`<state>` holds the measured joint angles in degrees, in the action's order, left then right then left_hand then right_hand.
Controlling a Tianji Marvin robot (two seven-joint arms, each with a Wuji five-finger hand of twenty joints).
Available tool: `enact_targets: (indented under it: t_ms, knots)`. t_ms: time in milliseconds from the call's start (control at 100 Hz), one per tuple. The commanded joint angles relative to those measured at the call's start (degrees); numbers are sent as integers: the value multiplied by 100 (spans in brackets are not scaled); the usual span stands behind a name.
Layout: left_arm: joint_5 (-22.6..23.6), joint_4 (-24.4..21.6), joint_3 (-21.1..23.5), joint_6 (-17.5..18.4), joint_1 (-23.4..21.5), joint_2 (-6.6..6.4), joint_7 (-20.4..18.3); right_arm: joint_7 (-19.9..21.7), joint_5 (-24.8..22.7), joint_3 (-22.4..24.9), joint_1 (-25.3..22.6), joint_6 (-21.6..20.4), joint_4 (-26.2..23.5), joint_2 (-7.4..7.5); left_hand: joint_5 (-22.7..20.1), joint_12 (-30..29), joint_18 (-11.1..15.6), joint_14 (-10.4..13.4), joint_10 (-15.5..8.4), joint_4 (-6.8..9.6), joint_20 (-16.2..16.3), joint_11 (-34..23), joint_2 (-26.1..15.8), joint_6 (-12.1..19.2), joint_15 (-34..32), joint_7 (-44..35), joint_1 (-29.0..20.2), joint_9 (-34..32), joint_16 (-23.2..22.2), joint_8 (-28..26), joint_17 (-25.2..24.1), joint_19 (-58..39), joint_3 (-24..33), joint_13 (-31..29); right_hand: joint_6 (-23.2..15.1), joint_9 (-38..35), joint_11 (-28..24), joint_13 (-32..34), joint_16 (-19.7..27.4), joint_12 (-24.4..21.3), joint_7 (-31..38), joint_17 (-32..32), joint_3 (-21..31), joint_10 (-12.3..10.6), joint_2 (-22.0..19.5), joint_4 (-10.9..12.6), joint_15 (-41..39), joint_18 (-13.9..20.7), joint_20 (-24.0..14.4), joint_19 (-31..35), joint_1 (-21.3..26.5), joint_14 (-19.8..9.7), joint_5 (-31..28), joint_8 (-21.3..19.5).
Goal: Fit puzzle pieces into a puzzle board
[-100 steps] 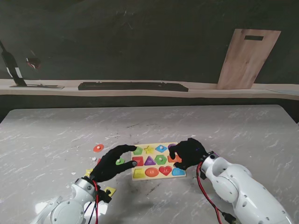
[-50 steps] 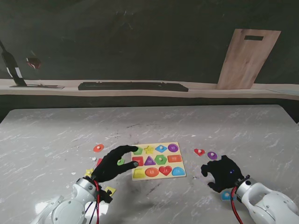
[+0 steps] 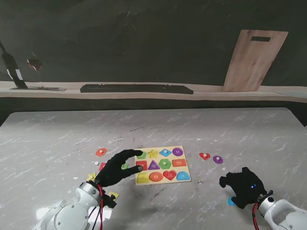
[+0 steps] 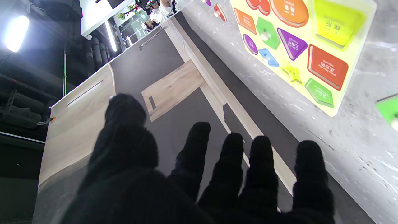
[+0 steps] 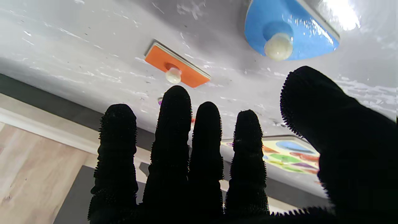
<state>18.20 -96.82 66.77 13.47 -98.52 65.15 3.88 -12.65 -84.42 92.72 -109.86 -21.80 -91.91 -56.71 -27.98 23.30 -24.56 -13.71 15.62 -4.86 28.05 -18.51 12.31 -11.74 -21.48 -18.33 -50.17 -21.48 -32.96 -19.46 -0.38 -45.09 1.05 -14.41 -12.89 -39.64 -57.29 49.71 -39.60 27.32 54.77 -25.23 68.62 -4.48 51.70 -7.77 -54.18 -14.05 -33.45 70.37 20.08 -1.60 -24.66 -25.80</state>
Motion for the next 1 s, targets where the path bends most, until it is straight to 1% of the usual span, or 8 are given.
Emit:
enact_targets:
  t_ms: [0,270,410,450,480,590,830,990]
  knots:
    - [-26,2,-18,-18,2,3,-22,72,-24,11,-99,13,-13,31,-109,-61,461,48,-14,186,62,99,-143,140,110,112,-95,-6,79,89,-83,39,-216,51,-68,207,-154,-88,-55,72,-32,24,266,-141,242,36,-120,51,-130,-32,122,-109,156,-99]
    - [-33,-1,-40,-61,16,6,-21,-43,2,10,-137,100,139,32,-104,-60,462,54,-21,186,65,97,-145,142,111,109,-91,-5,79,88,-82,36,-216,56,-239,-273,-102,231,-50,13,191,-129,213,-169,-330,73,-178,-18,-172,-28,173,-62,-484,-184]
    - [-35,0,-55,-89,25,7,-21,-14,80,-10,-110,96,199,24,-103,-59,467,52,-20,185,64,97,-143,145,112,107,-89,0,80,88,-87,39,-218,60,-291,-546,-45,412,-57,-21,268,-226,230,-169,-405,78,-206,-58,-172,-24,243,-29,-796,-219]
    - [-36,-2,-56,-94,25,7,-22,-21,84,-16,-106,102,213,25,-104,-58,469,52,-12,186,64,95,-146,139,112,106,-90,-1,80,87,-85,39,-216,62,-342,-617,-34,449,-64,-25,290,-243,209,-184,-368,-83,-208,-63,-170,-19,272,-33,-854,-96]
    - [-32,-3,-57,-96,24,7,-21,-31,84,-18,-106,108,222,25,-97,-59,471,57,-21,186,64,96,-149,137,114,109,-88,1,81,88,-84,38,-217,64,-377,-669,-32,473,-73,-25,451,-249,226,-191,-327,-244,-207,-63,-164,-16,285,-25,-875,212]
    - [-27,-7,-58,-100,23,8,-16,-57,120,-31,-114,130,238,17,-103,-59,471,59,-21,186,64,98,-151,136,115,105,-92,4,82,87,-84,39,-215,63,-488,-801,-31,541,-83,-142,632,-283,162,-191,-257,-535,-227,-73,-160,-4,380,-16,-967,473]
    - [-35,-11,-67,-111,27,8,-20,-78,161,-64,-110,150,255,10,-99,-61,470,51,-17,186,63,98,-148,136,117,107,-94,6,83,88,-87,42,-216,68,-843,-1092,-52,710,-101,-350,1089,-373,36,-232,-246,-857,-287,-65,-144,26,576,-10,-1124,786]
    - [-32,-17,-68,-114,22,9,-14,-94,188,-104,-95,205,287,4,-103,-60,470,50,-11,187,63,97,-150,133,118,110,-95,1,84,90,-85,45,-216,69,-1072,-1332,-58,850,-85,-425,1375,-458,-44,-256,-306,-919,-317,-27,-122,53,692,-3,-1334,931]
